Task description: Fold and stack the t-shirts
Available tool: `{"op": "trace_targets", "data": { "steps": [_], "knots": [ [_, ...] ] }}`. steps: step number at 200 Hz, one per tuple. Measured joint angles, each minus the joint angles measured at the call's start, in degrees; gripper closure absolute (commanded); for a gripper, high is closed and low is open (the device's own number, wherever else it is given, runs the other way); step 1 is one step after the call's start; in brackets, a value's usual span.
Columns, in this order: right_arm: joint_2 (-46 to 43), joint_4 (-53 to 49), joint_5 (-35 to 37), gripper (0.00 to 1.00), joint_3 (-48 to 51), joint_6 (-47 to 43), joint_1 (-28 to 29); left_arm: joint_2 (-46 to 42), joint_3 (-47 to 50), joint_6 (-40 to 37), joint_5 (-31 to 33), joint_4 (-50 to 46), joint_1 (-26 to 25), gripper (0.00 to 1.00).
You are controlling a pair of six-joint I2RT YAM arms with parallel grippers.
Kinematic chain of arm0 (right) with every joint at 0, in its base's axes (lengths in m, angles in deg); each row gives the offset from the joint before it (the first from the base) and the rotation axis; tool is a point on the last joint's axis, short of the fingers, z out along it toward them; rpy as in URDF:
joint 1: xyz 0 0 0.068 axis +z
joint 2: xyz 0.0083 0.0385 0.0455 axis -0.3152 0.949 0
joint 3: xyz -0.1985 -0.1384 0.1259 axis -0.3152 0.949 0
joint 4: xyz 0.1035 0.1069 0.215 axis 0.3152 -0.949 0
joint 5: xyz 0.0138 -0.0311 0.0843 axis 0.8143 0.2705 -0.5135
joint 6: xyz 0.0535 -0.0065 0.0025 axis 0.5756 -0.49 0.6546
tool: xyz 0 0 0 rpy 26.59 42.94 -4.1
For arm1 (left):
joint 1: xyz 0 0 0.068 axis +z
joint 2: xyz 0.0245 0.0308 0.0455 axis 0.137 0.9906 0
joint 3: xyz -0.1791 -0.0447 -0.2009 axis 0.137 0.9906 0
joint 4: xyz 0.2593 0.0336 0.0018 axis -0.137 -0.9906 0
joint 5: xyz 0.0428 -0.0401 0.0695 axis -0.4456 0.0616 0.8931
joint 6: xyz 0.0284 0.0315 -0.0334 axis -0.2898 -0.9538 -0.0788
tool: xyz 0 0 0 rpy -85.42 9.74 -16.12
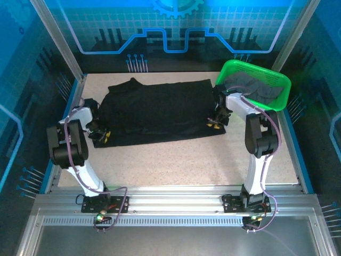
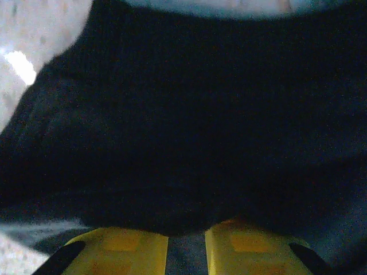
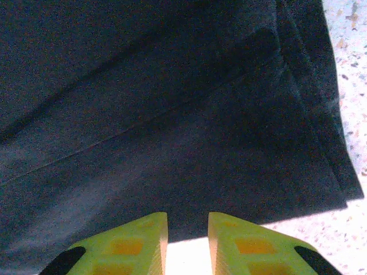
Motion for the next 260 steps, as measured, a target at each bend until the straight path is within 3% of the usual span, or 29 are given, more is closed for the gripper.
{"op": "trace_targets", "data": {
  "steps": [64,114,196,232,260],
  "knots": [
    [6.4,-5.0,3.0,0.65,-5.0,-3.0,-0.3,4.4,-5.8,-5.3,0.9,-2.5,2.4,0.76],
    [7.0,-7.9,5.9,0.66,-5.1,-4.2,-0.4,-0.8,1.4,-4.4,-0.3,-0.4,2.4,0.74],
    [-6.0,-6.6,5.7,0.66,15.5,-4.5,-3.3,-14.9,18.1,0.2,-2.4,1.6,-0.4,0.73],
    [-11.1,-5.7,4.9,0.56,20.6,-4.8,-3.8,-20.2,19.4,1.6,-1.4,-0.2,-1.3,0.54],
    [-17.1,-3.0,2.8,0.45,18.7,-6.1,-3.3,-25.2,13.9,3.5,0.2,-1.6,-6.8,0.47]
  ]
}}
